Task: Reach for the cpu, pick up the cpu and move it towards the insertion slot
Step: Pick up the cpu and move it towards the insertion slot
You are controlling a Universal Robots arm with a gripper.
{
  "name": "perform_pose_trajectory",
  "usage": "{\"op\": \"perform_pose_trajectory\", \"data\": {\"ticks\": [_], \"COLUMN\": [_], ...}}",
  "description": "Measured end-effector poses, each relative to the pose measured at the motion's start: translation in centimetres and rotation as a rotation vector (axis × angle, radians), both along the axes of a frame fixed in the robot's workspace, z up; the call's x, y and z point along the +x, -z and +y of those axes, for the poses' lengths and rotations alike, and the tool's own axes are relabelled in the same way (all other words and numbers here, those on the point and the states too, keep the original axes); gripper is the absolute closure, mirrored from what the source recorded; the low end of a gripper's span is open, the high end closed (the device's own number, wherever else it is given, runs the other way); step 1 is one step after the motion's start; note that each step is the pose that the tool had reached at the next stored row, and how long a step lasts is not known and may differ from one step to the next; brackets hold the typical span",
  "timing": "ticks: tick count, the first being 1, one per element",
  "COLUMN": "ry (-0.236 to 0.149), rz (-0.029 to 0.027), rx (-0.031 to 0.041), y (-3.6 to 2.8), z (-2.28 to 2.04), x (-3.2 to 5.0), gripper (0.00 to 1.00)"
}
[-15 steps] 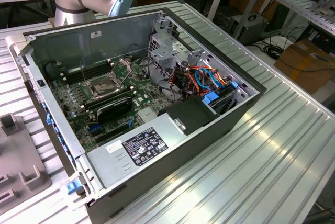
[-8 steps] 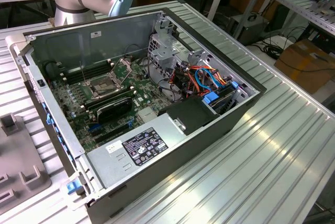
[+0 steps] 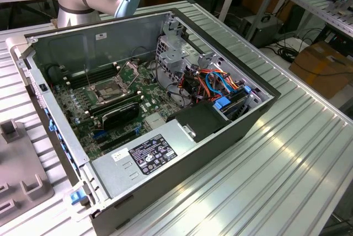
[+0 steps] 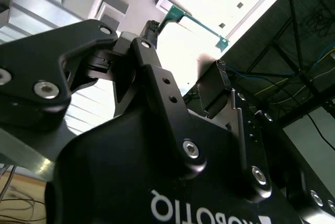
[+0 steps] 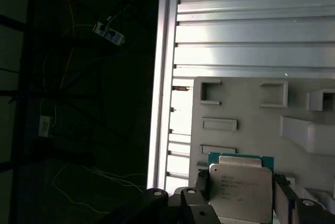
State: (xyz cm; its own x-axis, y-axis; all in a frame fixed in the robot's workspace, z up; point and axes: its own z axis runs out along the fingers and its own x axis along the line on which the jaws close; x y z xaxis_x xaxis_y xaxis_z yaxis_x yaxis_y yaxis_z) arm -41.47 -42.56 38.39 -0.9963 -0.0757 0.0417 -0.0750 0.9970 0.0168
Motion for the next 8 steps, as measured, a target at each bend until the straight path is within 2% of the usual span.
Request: {"op": "perform_pose_trajectory", "data": {"ticks": [5, 8], "ry": [0.000, 0.000], "rz": [0.0001, -0.0001], "rx": [0.0000, 0.0001], "y": [-0.03, -0.02], "z": [0.00, 0.00], "x": [0.01, 0.39], "gripper": [0.45, 0.45]}}
